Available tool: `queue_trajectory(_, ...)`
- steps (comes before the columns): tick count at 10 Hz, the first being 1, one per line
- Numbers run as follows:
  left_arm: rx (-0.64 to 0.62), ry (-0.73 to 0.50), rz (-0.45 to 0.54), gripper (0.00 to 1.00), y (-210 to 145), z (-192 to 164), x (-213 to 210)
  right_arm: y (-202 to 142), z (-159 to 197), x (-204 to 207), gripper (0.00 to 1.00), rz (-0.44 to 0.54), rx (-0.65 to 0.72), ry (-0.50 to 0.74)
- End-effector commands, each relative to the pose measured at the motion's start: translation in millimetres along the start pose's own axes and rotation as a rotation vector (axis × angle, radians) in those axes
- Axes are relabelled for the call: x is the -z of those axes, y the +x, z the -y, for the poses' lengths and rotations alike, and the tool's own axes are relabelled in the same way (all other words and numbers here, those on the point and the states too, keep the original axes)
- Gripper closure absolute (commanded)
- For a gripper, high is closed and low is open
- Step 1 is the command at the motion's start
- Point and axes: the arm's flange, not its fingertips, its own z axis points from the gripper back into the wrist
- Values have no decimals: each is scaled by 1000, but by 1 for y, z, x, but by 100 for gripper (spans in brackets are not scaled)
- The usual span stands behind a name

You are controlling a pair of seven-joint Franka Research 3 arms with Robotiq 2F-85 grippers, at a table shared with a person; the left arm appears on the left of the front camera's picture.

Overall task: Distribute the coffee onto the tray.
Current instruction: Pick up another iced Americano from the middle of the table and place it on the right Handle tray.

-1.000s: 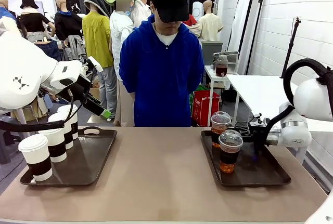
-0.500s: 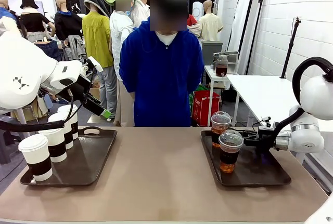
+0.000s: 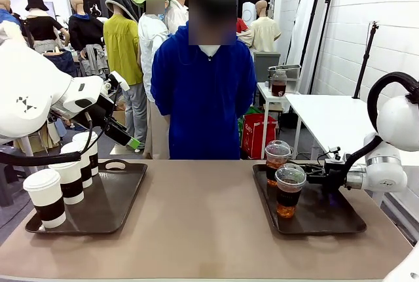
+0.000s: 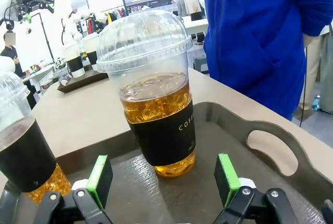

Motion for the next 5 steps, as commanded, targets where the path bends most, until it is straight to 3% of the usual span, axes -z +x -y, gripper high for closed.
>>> queue_trajectory(1,-3,-2,2,0,-1,-1,0,-1,3,0,0,5,-1,4)
queue_trajectory(5,-3,-2,2,0,-1,-1,0,-1,3,0,0,5,-1,4)
